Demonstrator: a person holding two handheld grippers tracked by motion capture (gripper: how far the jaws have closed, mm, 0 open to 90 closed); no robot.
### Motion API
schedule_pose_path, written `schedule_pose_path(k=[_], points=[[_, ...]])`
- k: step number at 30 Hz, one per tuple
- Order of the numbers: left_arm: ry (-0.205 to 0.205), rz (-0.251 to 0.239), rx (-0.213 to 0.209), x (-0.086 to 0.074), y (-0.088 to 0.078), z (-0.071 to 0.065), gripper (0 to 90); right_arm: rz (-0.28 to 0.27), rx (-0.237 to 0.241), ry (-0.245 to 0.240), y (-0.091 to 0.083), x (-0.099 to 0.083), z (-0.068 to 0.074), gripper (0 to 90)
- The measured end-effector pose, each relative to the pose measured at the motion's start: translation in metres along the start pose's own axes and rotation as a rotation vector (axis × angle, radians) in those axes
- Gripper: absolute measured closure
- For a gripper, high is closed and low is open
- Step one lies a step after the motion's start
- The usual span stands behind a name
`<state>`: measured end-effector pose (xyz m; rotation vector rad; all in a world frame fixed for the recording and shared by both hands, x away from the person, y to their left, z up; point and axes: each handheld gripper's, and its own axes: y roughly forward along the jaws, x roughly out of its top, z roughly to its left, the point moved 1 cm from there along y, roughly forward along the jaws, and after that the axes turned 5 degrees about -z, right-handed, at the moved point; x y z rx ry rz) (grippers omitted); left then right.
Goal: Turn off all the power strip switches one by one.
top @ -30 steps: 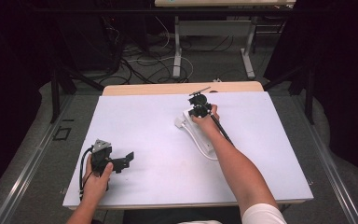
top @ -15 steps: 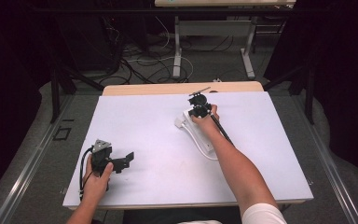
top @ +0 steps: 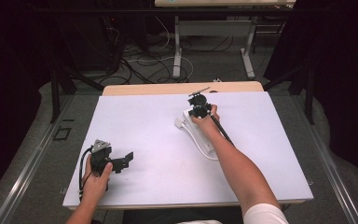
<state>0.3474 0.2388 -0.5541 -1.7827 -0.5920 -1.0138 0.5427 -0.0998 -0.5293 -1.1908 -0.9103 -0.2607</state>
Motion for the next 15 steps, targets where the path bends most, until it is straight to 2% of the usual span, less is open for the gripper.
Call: schedule_pose_path(k=[3,4,7,10,15], points=[[0.005,0.001,0.001,0.000,0.000,0.000,0.4,-0.026,0.016,-0.013,-0.004,0.001,0.003,90.0],[0.006,0.001,0.002,0.000,0.000,0.000,0.3,-0.013,0.011,-0.013,-0.007,0.001,0.004,90.0],[0.007,0.012,-0.001,0.001,-0.001,-0.001,0.4,-0.020,0.007,-0.038,-0.015,0.001,0.006,90.0],[0.009,0.012,-0.003,0.001,0.000,-0.002,0.3,-0.044,0.015,-0.045,-0.023,0.000,0.007,90.0],[0.013,0.005,0.002,0.001,0.000,-0.002,0.4,-0.053,0.022,-0.050,-0.040,-0.008,0.006,90.0]])
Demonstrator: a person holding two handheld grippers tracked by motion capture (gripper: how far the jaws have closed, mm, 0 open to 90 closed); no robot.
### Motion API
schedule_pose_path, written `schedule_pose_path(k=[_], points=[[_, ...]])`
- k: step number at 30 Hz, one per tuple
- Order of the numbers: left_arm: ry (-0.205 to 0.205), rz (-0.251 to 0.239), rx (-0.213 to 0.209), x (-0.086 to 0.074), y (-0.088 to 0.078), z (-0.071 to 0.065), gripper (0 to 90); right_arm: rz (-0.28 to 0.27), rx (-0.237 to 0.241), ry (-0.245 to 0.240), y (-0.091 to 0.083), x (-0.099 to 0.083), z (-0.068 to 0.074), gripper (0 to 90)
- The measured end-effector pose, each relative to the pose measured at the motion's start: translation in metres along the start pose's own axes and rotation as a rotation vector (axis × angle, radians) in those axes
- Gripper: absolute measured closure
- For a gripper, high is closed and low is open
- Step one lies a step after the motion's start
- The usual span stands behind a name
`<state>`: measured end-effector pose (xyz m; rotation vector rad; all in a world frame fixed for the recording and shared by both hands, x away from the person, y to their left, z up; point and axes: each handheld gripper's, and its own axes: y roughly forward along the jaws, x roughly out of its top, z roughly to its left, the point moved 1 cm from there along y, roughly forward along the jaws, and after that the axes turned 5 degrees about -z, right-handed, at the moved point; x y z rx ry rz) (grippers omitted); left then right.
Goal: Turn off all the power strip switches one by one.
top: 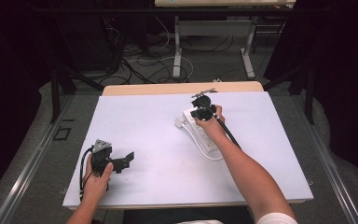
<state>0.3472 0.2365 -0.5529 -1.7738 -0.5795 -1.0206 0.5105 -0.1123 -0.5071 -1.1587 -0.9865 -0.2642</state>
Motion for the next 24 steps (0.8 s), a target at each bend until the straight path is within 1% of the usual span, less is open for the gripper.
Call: schedule_pose_path(k=[1,3,5,8,9,11,13,15,17,19,23,24], points=[[0.001,-0.002,0.000,0.000,0.000,0.000,0.3,0.002,-0.002,-0.005,-0.003,-0.002,-0.001,90.0],[0.001,-0.003,0.001,0.000,0.000,0.000,0.4,-0.004,0.009,0.001,-0.010,-0.006,-0.002,89.9],[0.001,-0.003,0.002,0.000,0.001,-0.001,0.3,-0.020,0.015,-0.009,-0.017,-0.011,-0.005,88.0],[0.003,0.007,0.000,0.001,0.000,0.000,0.4,-0.038,0.027,0.003,-0.029,-0.019,-0.009,87.0],[0.003,0.007,0.000,0.001,0.000,0.000,0.4,-0.038,0.026,0.017,-0.033,-0.021,-0.010,85.9],[0.003,0.007,-0.001,0.001,0.000,-0.001,0.4,-0.052,0.029,0.018,-0.041,-0.026,-0.014,84.3],[0.004,0.008,-0.001,0.001,0.001,-0.001,0.4,-0.061,0.020,0.028,-0.049,-0.032,-0.018,82.5],[0.003,0.000,0.003,0.001,0.001,-0.001,0.4,-0.069,0.024,0.051,-0.056,-0.037,-0.022,78.6],[0.005,0.006,0.001,0.001,0.001,-0.001,0.4,-0.080,0.015,0.061,-0.062,-0.043,-0.025,74.2],[0.008,0.006,0.002,0.001,0.001,-0.001,0.4,-0.098,0.006,0.057,-0.070,-0.050,-0.027,69.7],[0.005,0.006,0.004,0.001,0.001,-0.001,0.4,-0.108,0.003,0.067,-0.085,-0.065,-0.032,56.9],[0.005,0.006,0.004,0.001,0.001,-0.001,0.3,-0.108,0.000,0.066,-0.089,-0.070,-0.033,54.8]])
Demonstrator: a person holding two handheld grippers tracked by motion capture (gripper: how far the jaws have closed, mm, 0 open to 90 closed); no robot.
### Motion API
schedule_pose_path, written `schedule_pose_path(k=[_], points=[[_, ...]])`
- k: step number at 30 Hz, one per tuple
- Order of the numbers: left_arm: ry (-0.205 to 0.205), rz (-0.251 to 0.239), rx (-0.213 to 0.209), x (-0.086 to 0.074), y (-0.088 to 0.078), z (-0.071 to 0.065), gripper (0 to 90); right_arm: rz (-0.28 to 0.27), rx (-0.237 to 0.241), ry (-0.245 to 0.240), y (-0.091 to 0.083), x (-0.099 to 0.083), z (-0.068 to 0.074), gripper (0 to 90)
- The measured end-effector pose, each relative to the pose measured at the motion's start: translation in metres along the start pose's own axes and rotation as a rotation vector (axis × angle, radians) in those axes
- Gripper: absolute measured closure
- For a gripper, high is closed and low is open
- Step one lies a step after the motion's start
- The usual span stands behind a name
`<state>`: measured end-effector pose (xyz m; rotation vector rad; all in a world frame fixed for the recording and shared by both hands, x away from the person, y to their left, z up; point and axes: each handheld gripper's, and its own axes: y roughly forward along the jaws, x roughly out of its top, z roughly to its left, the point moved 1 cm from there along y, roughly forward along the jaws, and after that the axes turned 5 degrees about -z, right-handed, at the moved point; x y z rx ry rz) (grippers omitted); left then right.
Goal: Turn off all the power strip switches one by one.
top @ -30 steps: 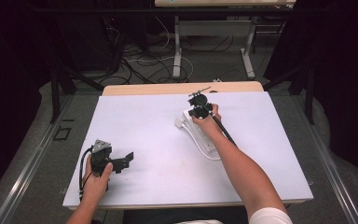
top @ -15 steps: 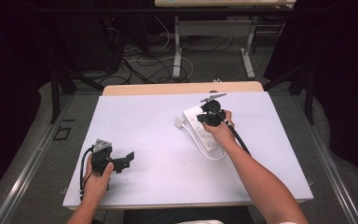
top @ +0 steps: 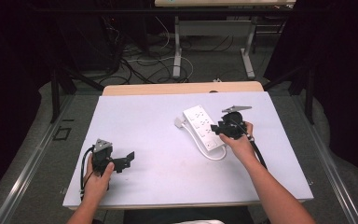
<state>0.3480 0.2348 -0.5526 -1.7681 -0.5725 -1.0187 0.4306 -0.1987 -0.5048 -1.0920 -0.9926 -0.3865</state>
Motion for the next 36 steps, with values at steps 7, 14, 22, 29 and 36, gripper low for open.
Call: schedule_pose_path(k=[7,14,22,29,36], points=[[-0.003,-0.003,0.002,0.000,0.000,0.000,0.4,-0.016,-0.041,0.021,-0.027,-0.022,-0.012,42.2],[-0.007,-0.002,0.005,0.000,-0.001,0.001,0.4,-0.029,-0.072,0.049,-0.051,-0.043,-0.024,29.4],[-0.005,0.002,0.011,0.001,-0.001,0.002,0.4,-0.038,-0.114,0.078,-0.069,-0.061,-0.042,14.8],[-0.001,0.003,0.012,0.001,-0.001,0.003,0.4,-0.058,-0.168,0.110,-0.073,-0.082,-0.058,0.0],[0.001,0.003,0.011,0.000,0.000,0.002,0.3,-0.079,-0.208,0.160,-0.077,-0.094,-0.076,0.0]])
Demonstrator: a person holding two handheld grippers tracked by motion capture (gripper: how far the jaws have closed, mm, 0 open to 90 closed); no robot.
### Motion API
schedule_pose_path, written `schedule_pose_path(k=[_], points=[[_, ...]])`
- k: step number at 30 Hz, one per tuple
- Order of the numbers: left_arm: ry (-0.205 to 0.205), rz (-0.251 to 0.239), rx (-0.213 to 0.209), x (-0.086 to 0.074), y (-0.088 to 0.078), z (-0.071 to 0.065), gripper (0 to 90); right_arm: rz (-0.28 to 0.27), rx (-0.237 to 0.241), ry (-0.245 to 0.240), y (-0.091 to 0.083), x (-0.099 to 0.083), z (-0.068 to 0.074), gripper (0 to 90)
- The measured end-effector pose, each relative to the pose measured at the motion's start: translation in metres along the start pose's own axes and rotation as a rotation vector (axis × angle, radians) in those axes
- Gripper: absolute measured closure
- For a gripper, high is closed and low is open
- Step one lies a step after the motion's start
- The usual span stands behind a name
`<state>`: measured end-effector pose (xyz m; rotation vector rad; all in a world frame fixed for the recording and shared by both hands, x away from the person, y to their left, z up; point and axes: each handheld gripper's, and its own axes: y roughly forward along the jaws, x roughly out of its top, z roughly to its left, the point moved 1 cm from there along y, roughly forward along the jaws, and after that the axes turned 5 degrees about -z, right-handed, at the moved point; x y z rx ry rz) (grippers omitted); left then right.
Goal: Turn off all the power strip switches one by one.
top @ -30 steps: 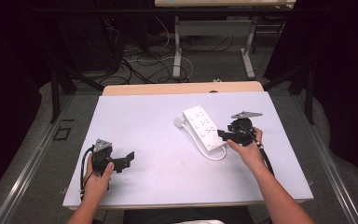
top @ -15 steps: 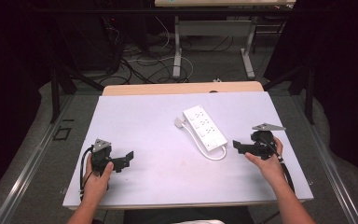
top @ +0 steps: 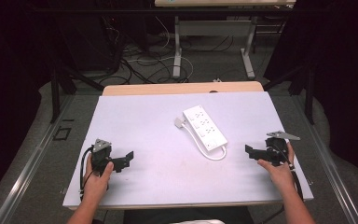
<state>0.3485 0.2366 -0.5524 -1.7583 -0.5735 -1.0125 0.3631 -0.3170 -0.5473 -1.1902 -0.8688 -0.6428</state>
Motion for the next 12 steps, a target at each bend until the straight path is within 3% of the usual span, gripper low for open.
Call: schedule_pose_path(k=[4,12], points=[[0.001,-0.002,-0.001,-0.0003,0.0006,-0.0004,0.4,0.004,-0.017,0.007,0.0009,-0.0034,-0.0064,0.0],[0.005,0.005,0.000,-0.0004,0.0006,0.0001,0.4,-0.007,-0.014,-0.006,0.0005,-0.0028,-0.0033,0.0]])
